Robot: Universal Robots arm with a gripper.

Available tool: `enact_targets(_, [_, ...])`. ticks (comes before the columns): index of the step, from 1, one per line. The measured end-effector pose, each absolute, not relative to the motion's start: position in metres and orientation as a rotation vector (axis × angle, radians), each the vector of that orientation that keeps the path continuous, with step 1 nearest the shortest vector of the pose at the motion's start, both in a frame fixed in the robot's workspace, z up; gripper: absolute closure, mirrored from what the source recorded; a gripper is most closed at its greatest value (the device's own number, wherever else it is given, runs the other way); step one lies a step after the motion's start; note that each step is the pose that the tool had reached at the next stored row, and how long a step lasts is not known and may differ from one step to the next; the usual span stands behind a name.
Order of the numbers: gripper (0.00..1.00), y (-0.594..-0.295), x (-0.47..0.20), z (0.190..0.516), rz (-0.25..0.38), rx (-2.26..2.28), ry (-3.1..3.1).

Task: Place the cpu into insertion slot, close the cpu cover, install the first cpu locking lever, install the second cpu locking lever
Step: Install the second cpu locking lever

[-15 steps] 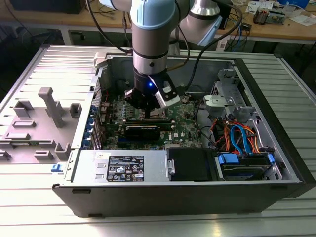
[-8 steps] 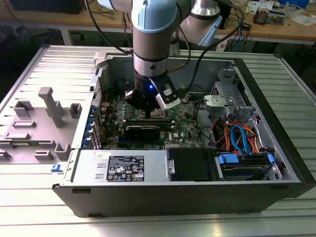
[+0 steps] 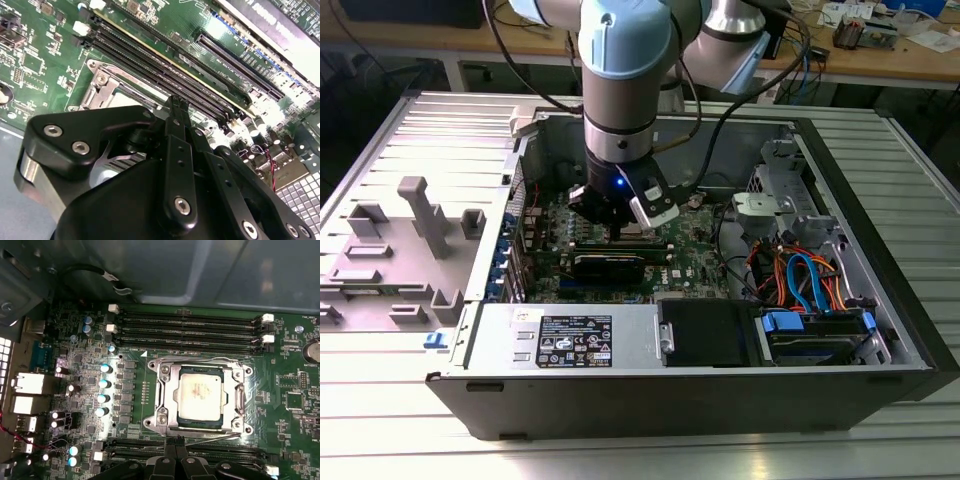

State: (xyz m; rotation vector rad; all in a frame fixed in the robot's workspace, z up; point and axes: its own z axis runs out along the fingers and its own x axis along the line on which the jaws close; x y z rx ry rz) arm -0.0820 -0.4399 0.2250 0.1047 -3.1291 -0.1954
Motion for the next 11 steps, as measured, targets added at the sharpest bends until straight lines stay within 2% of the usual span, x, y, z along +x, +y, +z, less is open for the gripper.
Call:
enact_targets(6, [0.89,-0.440,-0.086,0.217,-0.209,0.106,-3.128])
enact_targets(11, [0.89,-0.440,-0.093,0.213,-0.270,0.110,-3.125])
